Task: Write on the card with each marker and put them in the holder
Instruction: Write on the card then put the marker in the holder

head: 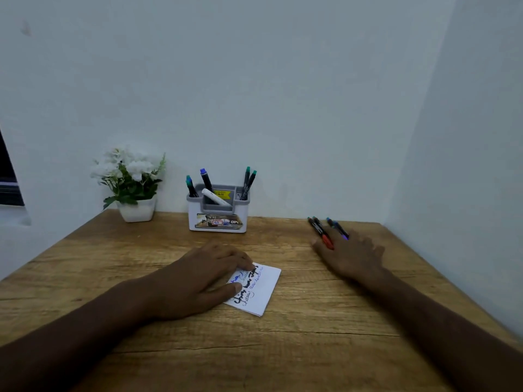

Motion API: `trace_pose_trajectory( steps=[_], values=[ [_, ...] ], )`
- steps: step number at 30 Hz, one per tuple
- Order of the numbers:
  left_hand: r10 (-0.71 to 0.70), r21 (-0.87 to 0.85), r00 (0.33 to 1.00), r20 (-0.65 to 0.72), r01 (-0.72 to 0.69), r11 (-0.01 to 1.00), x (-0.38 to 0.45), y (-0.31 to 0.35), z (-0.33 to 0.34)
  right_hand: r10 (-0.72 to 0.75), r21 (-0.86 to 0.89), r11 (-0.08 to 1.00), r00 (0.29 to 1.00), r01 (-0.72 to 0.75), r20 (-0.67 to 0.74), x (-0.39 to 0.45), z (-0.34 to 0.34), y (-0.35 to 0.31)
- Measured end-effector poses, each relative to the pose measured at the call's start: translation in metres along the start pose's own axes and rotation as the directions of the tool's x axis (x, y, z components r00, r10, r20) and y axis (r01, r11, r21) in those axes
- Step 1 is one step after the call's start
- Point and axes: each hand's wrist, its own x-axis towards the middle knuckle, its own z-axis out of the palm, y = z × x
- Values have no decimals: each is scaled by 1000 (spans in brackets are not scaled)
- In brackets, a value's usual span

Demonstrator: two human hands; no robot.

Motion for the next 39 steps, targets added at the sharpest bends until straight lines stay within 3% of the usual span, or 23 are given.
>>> trace_pose_trajectory(
  steps=[7,9,11,12,14,17,22,32,39],
  values=[
    [-19,-6,1000,4,19,1000,1,1,-1,-369,114,924,930,365,11,-5,12,-46],
    [-22,-9,1000,5,22,1000,0,0,-1,-395,319,849,907,420,-143,-8,8,-50],
    [-20,-9,1000,5,20,1000,0,1,-2,-275,525,710,871,469,-406,-11,1,-44],
    [-20,-11,1000,2,20,1000,0,2,-3,-207,534,689,840,490,-502,-11,-2,-39],
    [-20,-23,1000,-5,20,1000,0,2,-3,-187,443,749,799,492,-572,-13,-4,-29],
    [-5,-28,999,-34,4,1000,-1,2,-3,-274,297,832,812,468,-515,-15,-1,-23],
    [-19,-92,989,-147,6,996,1,8,-4,-388,254,818,821,516,-419,-24,-3,-31],
    [-74,-114,972,-222,49,992,2,14,-7,-313,223,895,900,386,-305,-47,-13,-40],
    [-110,-135,961,-252,77,988,6,25,-3,-317,39,943,928,330,-195,-59,-28,-43]
  ],
)
